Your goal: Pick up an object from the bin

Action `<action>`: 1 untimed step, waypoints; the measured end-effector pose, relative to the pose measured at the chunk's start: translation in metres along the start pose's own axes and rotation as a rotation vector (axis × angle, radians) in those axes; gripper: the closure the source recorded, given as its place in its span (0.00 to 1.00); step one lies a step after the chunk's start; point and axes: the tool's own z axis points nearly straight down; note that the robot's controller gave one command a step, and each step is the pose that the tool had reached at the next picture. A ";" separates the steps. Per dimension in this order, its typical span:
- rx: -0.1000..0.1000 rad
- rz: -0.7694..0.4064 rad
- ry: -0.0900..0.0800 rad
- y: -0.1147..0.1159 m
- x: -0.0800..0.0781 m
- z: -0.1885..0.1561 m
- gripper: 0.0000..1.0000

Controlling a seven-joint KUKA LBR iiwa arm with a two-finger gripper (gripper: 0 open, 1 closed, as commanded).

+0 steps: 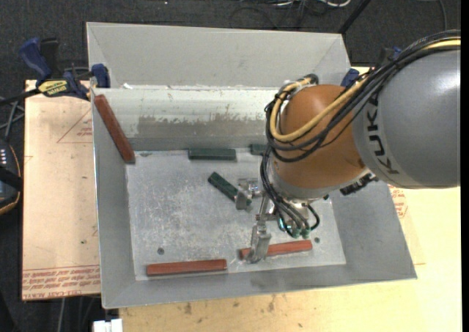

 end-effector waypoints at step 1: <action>-0.001 0.003 -0.007 -0.001 -0.002 -0.003 0.00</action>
Offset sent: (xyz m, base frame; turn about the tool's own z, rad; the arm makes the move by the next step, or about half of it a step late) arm -0.0011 -0.0639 -0.1129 0.0873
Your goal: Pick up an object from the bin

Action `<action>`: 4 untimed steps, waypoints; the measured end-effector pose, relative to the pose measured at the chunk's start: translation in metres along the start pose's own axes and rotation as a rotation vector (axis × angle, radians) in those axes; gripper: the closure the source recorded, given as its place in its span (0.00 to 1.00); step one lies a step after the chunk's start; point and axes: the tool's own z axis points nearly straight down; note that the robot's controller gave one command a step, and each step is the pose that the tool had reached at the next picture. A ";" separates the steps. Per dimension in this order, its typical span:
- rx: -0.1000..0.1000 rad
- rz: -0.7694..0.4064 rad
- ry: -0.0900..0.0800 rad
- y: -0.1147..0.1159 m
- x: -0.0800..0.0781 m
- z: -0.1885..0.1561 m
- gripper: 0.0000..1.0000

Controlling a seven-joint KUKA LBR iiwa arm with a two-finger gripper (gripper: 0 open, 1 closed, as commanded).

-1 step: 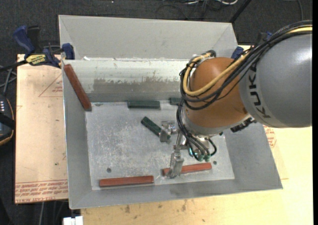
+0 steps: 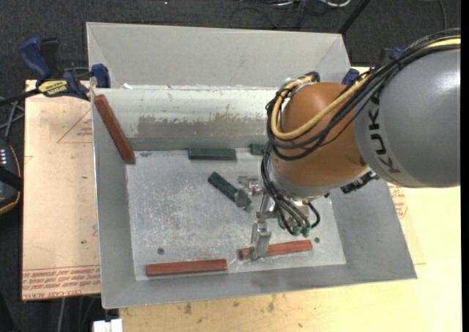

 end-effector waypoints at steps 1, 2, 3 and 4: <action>-0.001 0.049 -0.006 -0.036 0.000 0.066 0.00; 0.000 -0.034 0.003 -0.057 0.001 0.082 0.00; 0.000 0.008 -0.001 -0.080 -0.004 0.071 0.00; -0.001 0.057 -0.012 -0.080 0.005 0.117 0.00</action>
Offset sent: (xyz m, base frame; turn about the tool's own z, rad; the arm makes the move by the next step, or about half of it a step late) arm 0.0005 -0.0661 -0.0630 -0.0887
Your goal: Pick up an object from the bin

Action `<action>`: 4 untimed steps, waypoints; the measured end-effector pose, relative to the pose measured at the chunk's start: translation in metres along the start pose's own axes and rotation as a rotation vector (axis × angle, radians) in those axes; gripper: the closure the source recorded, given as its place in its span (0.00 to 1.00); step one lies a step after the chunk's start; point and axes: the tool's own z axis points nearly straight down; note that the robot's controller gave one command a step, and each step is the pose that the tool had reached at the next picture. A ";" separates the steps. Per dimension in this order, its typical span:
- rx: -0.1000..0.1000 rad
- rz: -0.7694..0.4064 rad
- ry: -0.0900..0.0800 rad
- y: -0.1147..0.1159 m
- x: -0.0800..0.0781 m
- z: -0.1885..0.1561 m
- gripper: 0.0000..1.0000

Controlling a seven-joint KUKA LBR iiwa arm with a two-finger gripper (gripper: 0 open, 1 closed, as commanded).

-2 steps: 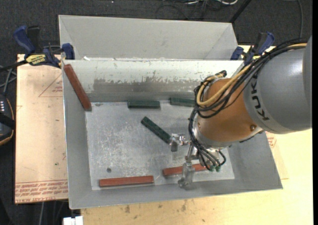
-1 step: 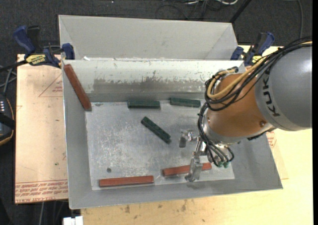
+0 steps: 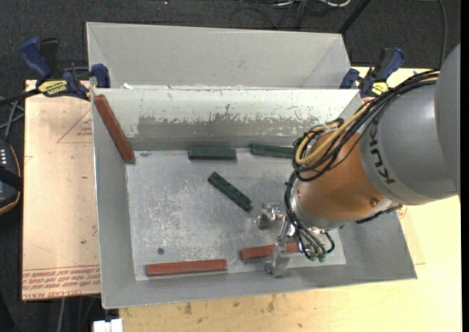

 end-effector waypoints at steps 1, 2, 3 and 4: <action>0.000 -0.024 0.009 0.024 -0.004 -0.001 1.00; 0.000 -0.024 0.009 0.024 -0.004 -0.001 1.00; 0.001 -0.024 0.015 0.024 -0.003 -0.005 1.00; 0.002 -0.024 0.022 0.024 -0.001 -0.025 1.00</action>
Offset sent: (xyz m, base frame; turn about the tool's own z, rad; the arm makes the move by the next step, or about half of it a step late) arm 0.0000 0.0000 0.0000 0.0000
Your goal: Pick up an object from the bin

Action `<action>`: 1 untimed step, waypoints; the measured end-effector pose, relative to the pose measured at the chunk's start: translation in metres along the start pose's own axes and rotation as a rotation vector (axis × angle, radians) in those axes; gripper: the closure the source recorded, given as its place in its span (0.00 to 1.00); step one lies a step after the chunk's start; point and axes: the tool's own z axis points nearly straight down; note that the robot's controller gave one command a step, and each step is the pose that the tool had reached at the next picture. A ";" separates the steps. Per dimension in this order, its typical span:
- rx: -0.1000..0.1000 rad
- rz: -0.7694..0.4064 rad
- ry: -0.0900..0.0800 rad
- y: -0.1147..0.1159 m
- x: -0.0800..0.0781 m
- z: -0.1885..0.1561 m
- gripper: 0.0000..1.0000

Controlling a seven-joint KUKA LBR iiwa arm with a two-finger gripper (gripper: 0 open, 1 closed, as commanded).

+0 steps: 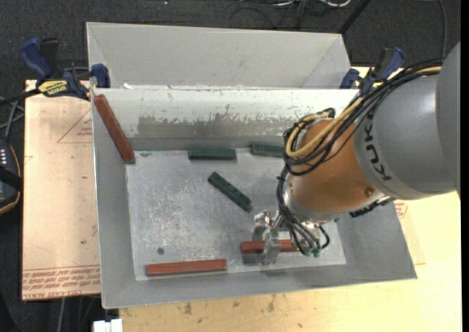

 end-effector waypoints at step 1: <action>0.000 0.000 -0.003 0.000 -0.001 -0.024 1.00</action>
Offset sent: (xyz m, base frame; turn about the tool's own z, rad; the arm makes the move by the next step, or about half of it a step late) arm 0.0000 0.0000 0.0003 0.0000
